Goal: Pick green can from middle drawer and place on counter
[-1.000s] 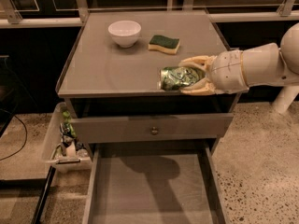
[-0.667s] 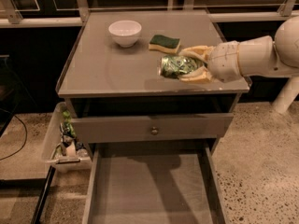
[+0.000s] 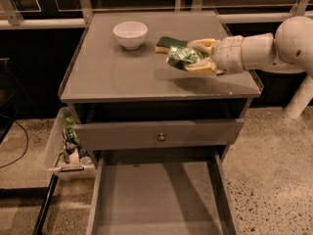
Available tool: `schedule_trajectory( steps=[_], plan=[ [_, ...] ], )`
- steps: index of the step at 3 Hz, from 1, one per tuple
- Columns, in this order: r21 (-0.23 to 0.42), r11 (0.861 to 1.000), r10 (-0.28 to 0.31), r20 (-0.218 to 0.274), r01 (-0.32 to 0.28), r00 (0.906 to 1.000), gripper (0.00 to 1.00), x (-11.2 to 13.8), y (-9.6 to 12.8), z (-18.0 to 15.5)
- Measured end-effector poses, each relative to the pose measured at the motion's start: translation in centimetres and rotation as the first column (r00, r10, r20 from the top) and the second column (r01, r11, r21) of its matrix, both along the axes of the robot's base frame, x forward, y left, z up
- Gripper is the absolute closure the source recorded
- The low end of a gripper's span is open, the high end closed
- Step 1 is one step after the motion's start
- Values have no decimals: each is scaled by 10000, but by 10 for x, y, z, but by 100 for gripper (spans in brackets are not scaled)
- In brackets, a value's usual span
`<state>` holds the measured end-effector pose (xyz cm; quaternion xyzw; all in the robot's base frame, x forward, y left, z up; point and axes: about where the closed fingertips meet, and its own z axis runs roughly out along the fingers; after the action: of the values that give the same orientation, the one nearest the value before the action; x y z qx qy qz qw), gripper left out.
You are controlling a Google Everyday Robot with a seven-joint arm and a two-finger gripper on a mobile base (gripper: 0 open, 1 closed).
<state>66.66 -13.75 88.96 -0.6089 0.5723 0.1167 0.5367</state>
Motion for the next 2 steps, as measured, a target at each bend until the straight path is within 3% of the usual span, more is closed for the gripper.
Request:
schedule_trajectory(
  steps=[2],
  plan=[
    [547, 9983, -135, -856, 182, 9962, 100, 44, 8, -23]
  ],
)
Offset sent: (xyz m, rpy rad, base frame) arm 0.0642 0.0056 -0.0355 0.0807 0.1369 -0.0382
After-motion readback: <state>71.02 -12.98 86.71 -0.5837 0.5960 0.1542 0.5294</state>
